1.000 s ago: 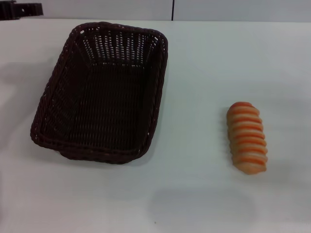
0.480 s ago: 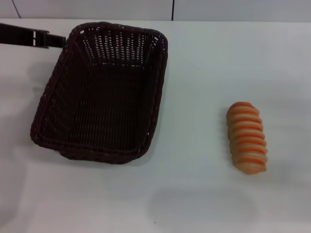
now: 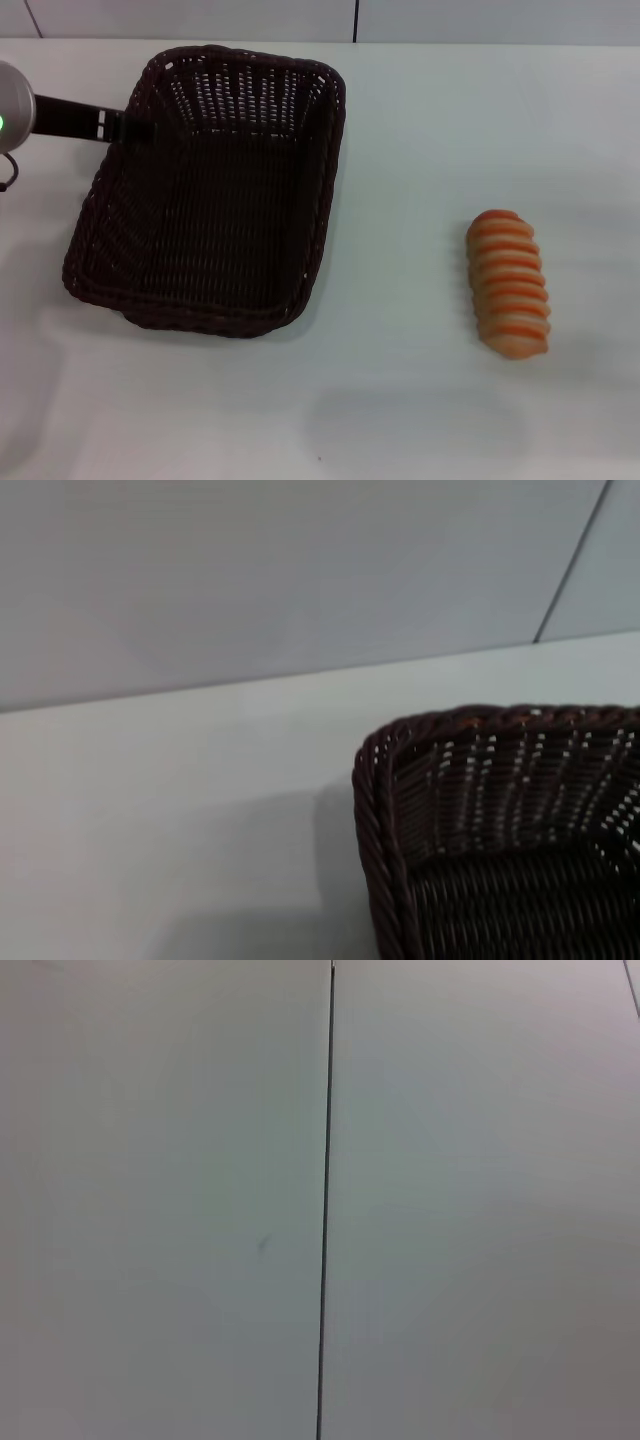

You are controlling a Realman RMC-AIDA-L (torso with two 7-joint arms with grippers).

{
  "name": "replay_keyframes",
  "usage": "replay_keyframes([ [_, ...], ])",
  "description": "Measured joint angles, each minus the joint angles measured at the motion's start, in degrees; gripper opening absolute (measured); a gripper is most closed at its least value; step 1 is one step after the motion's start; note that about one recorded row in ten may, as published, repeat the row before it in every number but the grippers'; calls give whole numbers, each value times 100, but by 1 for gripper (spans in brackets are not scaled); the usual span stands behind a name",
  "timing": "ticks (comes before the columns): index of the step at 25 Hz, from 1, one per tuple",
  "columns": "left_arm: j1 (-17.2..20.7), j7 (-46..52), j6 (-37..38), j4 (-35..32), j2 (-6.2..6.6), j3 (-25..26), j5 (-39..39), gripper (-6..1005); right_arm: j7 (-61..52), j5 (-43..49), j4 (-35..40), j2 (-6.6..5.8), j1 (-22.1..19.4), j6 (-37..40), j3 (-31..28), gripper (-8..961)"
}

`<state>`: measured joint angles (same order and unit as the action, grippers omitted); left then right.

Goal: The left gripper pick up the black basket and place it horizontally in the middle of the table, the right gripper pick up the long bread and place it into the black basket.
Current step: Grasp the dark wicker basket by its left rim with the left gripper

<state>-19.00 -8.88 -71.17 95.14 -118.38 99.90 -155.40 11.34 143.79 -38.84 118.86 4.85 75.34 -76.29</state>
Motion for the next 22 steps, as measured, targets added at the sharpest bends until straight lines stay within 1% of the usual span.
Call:
replay_keyframes([
  [11,-4,73,64,-225,-3,-45,-78,810,0,17,0,-3,-10,62,-18,546],
  [13,-44,80,98,-445,3,-49,-83,810,0,16,0,-3,-10,62,-18,546],
  [22,-117,34,167,-745,17,-66,-148,811,0,17,0,-3,-10,63,-18,545],
])
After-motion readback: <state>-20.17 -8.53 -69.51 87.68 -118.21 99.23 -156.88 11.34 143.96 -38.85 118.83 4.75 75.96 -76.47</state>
